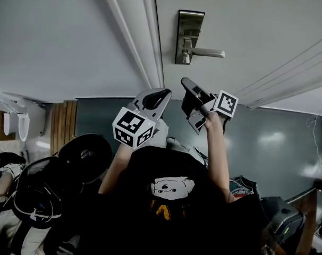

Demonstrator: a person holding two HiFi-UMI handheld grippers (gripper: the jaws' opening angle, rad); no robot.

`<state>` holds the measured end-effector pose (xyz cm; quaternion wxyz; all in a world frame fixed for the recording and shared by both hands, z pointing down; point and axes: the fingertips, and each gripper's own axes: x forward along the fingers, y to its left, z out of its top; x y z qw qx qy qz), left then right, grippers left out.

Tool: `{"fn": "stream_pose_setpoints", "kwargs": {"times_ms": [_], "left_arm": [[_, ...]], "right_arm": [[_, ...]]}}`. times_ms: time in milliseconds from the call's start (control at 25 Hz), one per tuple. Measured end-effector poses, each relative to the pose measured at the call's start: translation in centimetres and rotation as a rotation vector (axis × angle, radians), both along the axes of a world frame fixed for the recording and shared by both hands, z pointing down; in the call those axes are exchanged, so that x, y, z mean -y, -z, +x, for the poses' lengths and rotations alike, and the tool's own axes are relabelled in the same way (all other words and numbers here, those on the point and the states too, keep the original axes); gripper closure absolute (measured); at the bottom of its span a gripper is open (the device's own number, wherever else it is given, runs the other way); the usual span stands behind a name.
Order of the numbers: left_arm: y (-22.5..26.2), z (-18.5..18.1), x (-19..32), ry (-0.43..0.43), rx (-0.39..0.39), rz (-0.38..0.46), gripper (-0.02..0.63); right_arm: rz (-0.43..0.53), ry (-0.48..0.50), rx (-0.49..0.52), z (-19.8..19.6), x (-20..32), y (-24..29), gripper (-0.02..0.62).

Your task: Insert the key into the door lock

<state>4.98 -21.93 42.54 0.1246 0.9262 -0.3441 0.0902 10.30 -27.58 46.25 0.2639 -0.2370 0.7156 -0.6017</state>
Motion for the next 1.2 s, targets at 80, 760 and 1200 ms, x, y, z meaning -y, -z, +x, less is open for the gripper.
{"fn": "stream_pose_setpoints", "kwargs": {"times_ms": [80, 760, 1200], "left_arm": [[-0.3, 0.0, -0.6, -0.001, 0.009, -0.015, 0.589], [-3.7, -3.0, -3.9, 0.051, 0.036, -0.124, 0.589], [-1.7, -7.3, -9.6, 0.047, -0.009, -0.072, 0.589]], "right_arm": [[0.004, 0.006, -0.011, -0.2, -1.1, 0.4, 0.568], [-0.047, 0.026, -0.138, -2.1, -6.3, -2.9, 0.568], [0.029, 0.003, -0.200, -6.3, -12.2, -0.1, 0.568]]}}
